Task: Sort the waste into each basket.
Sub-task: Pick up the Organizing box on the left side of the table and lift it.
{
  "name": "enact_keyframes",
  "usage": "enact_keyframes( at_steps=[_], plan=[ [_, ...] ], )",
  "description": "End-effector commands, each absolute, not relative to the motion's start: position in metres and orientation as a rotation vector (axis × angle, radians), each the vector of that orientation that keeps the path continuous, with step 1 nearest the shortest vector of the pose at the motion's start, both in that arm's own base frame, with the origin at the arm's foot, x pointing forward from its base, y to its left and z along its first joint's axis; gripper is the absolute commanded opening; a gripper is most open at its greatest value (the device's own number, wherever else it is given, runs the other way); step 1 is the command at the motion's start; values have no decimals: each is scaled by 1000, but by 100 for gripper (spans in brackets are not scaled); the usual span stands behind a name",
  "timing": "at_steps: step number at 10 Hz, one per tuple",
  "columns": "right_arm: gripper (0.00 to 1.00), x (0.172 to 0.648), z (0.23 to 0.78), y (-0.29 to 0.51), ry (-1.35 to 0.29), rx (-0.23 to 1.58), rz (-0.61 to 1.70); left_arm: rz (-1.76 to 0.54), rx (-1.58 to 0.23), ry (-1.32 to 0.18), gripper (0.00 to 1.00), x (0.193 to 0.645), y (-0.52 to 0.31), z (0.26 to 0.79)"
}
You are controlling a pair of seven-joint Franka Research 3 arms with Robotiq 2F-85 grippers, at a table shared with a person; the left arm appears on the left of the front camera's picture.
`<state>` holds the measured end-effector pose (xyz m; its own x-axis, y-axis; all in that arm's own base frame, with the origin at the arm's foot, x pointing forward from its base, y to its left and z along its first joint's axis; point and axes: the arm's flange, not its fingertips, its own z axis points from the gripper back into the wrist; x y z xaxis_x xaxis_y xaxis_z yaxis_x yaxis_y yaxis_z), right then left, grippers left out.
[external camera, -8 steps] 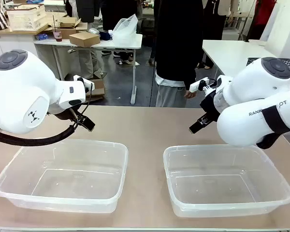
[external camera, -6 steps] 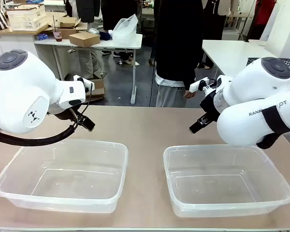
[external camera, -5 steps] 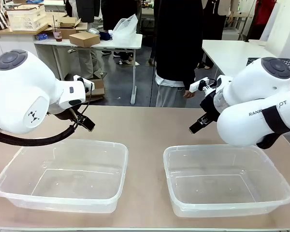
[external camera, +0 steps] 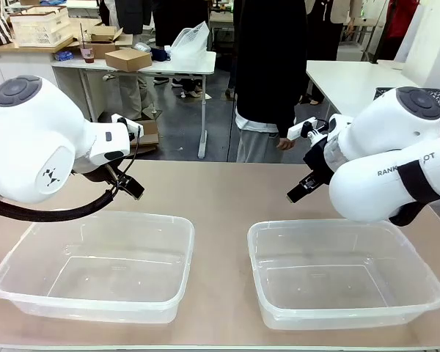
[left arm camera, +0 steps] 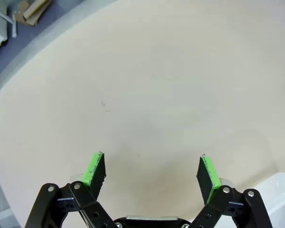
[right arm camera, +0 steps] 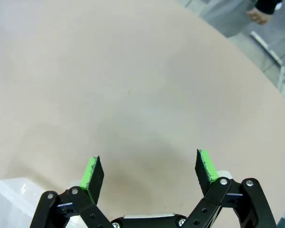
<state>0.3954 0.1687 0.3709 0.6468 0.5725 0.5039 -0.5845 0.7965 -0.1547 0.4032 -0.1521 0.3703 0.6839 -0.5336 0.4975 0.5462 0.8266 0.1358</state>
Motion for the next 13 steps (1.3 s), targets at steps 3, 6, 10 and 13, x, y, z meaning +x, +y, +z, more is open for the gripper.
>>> enact_keyframes(
  at_steps=[3,6,10,13],
  plan=[
    [100,395,371,169,-565,23,657,-605,-24,-550,100,403,-152,370],
    [100,395,371,169,-565,23,657,-605,-24,-550,100,403,-152,370],
    [100,395,371,169,-565,23,658,-605,-24,-550,100,403,-152,370],
    [100,312,512,144,-509,51,549,-582,26,-536,100,318,-158,511]
  ],
)
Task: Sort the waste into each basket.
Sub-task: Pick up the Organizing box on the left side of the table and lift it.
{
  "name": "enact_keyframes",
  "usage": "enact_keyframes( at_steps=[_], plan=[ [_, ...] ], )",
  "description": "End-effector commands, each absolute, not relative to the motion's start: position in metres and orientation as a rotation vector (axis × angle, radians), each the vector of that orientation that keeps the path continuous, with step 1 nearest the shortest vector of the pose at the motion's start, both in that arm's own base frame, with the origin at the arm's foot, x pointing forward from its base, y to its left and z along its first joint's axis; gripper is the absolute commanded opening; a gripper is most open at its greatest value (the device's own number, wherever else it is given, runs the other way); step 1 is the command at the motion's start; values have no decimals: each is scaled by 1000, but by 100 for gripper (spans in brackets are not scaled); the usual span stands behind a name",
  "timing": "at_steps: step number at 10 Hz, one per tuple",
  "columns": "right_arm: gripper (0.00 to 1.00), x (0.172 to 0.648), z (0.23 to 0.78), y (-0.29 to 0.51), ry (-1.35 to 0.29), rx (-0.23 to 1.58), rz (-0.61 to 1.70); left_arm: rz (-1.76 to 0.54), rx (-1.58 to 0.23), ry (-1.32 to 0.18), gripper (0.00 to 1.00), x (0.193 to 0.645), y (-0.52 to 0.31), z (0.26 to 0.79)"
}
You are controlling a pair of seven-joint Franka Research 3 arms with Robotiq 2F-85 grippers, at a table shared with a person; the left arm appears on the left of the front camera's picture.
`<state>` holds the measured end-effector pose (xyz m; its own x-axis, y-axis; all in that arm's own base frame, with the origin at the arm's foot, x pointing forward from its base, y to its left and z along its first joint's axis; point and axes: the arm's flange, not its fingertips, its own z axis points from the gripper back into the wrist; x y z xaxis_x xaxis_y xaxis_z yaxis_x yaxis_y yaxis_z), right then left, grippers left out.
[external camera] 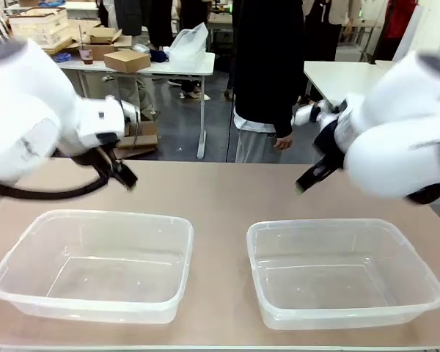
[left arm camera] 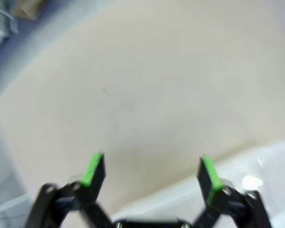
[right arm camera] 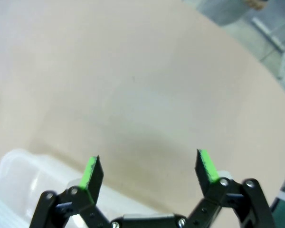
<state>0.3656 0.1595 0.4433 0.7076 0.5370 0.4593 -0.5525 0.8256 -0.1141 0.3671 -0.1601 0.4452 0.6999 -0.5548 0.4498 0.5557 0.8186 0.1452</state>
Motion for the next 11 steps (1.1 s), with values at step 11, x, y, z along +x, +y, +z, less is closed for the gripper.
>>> enact_keyframes(
  at_steps=[11],
  plan=[
    [100,233,578,-47,-627,1264,-196,-523,-1280,-621,100,216,-21,558]
  ],
)
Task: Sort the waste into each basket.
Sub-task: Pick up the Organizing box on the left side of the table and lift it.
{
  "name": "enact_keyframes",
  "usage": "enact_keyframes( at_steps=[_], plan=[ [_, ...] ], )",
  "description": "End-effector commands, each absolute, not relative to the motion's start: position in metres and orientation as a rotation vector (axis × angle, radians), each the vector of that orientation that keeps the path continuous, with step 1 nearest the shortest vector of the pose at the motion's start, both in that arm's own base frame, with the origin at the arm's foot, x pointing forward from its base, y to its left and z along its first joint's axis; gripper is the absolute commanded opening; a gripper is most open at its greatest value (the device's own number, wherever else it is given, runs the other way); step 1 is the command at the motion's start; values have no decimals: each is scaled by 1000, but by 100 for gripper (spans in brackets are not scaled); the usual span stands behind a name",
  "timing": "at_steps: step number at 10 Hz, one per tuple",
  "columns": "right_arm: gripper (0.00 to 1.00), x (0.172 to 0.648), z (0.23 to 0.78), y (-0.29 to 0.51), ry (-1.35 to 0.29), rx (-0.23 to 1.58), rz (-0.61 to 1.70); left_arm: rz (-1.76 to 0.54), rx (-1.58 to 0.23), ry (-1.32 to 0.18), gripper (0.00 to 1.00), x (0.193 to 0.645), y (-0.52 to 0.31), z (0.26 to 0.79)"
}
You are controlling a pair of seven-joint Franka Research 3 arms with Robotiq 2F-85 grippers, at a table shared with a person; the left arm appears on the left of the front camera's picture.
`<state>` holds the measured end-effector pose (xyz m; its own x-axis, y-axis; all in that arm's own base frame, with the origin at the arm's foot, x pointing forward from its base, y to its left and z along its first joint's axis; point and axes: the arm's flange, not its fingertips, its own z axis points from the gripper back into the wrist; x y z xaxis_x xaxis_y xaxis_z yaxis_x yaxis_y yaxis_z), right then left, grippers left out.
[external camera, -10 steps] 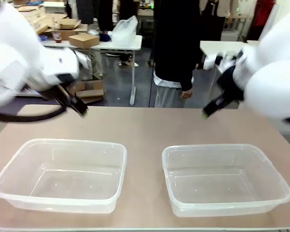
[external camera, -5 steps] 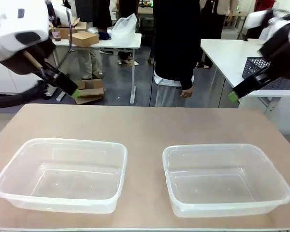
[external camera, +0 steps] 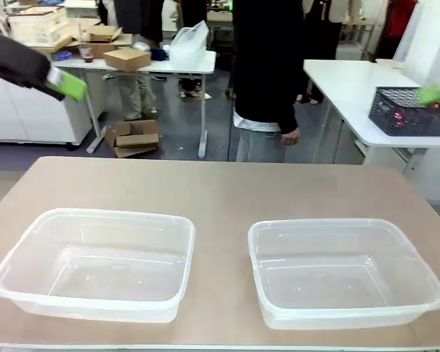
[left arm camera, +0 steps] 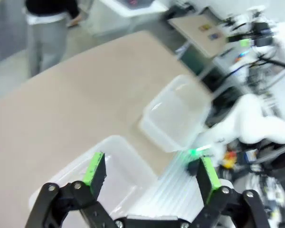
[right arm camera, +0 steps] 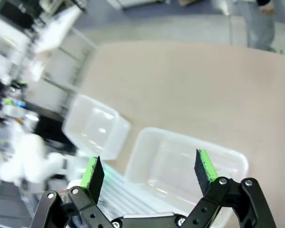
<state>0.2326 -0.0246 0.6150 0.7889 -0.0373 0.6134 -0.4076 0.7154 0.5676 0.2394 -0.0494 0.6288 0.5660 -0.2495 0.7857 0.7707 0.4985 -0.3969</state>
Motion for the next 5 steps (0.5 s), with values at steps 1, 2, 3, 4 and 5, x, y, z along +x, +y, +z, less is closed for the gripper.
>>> enact_keyframes(
  at_steps=[1,2,3,4,5],
  plan=[
    [100,242,561,-68,-591,1371,-289,-473,-1301,-634,100,215,-10,550],
    [100,249,545,-84,-557,1460,-377,-414,-1299,-655,100,213,1,547],
    [100,250,536,-93,-579,1482,-458,-320,-1307,-675,100,216,12,542],
    [100,248,532,-90,-576,1469,-463,-252,-1226,-652,100,223,17,540],
    [100,252,571,-120,-581,1189,-114,-463,-1297,-690,100,248,40,611]
  ],
)
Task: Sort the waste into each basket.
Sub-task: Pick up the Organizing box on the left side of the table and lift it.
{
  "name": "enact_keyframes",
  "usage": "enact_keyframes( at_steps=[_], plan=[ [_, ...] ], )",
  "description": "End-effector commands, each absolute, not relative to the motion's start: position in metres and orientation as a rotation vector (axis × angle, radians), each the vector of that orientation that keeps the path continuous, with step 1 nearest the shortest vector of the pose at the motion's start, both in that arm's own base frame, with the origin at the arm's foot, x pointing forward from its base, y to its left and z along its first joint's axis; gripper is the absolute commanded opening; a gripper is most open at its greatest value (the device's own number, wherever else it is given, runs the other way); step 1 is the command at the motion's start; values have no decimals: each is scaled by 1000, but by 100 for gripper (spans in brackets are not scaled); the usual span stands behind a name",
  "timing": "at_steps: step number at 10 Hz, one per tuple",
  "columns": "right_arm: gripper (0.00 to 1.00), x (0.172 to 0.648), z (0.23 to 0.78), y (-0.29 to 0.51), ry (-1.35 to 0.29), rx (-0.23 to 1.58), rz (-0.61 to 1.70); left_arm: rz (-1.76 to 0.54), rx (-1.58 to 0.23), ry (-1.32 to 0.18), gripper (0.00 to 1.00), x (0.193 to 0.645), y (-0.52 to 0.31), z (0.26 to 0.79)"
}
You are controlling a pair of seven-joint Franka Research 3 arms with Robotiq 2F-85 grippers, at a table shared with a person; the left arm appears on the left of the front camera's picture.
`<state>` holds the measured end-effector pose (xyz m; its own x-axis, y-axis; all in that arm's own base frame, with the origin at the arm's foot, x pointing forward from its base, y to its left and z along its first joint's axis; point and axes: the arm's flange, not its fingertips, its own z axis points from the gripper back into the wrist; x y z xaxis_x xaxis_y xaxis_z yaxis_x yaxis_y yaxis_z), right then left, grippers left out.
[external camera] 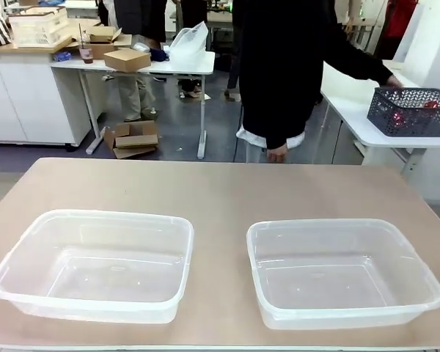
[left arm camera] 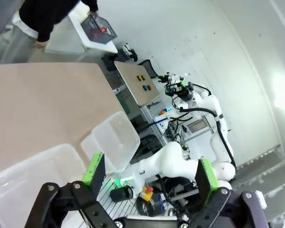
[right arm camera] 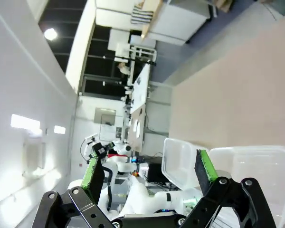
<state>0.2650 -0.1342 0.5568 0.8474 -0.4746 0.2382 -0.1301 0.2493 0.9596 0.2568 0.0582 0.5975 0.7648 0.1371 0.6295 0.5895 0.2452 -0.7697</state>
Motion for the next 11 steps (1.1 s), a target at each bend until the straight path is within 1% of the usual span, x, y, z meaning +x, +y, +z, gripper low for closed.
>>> enact_keyframes(
  at_steps=[1,11],
  plan=[
    [100,252,571,-120,-581,1189,-114,-463,-1297,-690,100,248,40,611],
    [100,252,571,-120,-581,1189,-114,-463,-1297,-690,100,248,40,611]
  ],
)
